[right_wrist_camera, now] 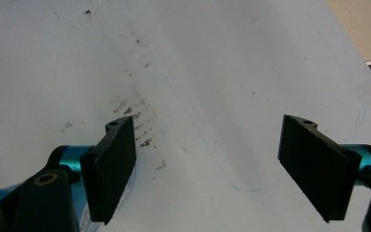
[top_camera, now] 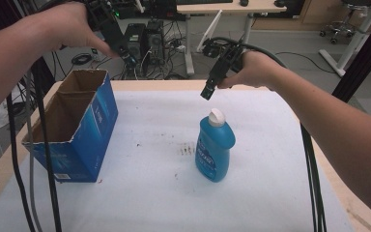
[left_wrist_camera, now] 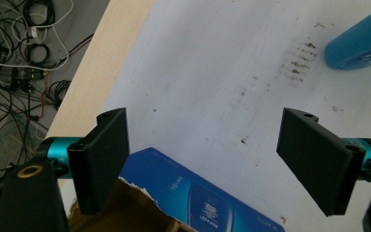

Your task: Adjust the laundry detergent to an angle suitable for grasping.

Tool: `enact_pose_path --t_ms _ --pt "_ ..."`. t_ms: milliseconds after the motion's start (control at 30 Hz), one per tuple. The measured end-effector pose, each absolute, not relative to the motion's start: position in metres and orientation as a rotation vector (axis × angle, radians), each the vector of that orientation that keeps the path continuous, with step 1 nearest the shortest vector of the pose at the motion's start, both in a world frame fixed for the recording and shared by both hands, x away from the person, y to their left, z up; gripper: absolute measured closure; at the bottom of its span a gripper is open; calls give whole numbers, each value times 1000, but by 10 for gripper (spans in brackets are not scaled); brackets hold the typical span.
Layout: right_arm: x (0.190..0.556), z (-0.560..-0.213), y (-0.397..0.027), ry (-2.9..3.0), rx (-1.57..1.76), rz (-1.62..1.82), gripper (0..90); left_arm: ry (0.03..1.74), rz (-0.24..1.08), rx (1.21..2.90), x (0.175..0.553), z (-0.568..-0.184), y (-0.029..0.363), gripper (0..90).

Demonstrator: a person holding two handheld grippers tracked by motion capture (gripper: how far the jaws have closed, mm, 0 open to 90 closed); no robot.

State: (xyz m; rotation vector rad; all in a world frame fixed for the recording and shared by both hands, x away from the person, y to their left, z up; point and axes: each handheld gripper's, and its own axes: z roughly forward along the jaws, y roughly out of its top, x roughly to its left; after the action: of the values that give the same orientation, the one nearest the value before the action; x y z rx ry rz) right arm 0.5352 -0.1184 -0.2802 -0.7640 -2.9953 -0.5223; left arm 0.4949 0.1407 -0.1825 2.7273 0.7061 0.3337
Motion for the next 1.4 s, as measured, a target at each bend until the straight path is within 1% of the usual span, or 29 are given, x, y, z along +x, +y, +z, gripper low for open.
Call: enact_pose_path --t_ms 667,1400 --pt "532 -270 -128 -3000 -773 -599 210 679 333 2751 492 -182 139 192" --pt "528 -258 -140 -2999 -793 -677 210 673 324 2738 491 -182 140 192"
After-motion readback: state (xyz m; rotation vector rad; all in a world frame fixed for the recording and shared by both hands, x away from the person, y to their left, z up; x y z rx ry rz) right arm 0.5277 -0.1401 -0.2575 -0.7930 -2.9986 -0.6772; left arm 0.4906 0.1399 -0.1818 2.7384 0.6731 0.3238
